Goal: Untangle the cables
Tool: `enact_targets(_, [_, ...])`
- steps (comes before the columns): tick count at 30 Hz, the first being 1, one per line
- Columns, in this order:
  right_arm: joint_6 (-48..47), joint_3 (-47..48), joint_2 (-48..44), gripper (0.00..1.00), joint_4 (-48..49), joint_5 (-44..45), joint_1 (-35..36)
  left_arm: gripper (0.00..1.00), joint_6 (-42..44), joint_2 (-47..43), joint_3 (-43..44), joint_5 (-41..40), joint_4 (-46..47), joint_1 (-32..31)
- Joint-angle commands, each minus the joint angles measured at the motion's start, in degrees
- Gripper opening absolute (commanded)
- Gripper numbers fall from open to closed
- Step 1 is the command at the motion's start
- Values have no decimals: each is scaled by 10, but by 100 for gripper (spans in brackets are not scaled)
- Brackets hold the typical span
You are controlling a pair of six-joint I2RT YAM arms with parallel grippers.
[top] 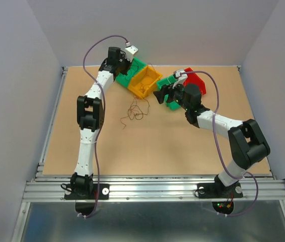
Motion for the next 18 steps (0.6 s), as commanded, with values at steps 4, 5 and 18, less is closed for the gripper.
enact_targets(4, [-2,-1,-19,83,31,-3,4,0,-13,17,22,0,15,11])
enact_targets(5, [-2,-1,-19,83,31,-4,4,0,-13,15,18,5,18,12])
enact_targets(18, [1,3,-16,83,31,-12,4,14,25,7,9,-10,2,7])
